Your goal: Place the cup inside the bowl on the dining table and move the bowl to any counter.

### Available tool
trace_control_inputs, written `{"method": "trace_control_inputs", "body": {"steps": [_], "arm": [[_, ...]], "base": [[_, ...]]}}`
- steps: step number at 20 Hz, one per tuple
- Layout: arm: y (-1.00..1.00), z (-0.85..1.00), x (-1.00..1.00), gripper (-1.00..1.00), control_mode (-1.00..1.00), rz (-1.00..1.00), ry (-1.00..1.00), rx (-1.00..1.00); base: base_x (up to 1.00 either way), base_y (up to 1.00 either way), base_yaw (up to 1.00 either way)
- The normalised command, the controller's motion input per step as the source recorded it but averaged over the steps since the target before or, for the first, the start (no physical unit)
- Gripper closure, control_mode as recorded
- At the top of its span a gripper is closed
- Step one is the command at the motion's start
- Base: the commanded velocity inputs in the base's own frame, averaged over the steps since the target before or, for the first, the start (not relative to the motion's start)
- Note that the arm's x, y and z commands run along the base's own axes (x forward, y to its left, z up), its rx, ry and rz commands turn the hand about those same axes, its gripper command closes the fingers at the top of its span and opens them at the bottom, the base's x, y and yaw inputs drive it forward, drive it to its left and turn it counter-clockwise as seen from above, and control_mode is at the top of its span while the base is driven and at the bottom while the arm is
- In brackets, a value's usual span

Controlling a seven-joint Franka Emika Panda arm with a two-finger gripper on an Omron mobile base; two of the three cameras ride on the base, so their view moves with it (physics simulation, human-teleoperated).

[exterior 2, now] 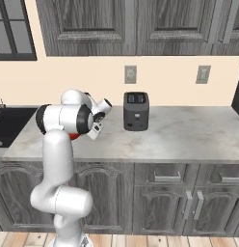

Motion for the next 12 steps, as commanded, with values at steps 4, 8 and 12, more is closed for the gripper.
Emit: {"method": "trace_control_inputs", "body": {"steps": [4,8,12], "arm": [[0.06,0.0,0.0,1.0,-1.0,0.0,0.0,0.0],[0.11,0.0,0.0,-1.0,-1.0,0.0,0.0,0.0],[0.05,0.02,0.0,-1.0,-1.0,0.0,0.0,0.0]], "base": [[0.0,0.0,0.0],[0.0,0.0,0.0],[0.0,0.0,0.0]]}}
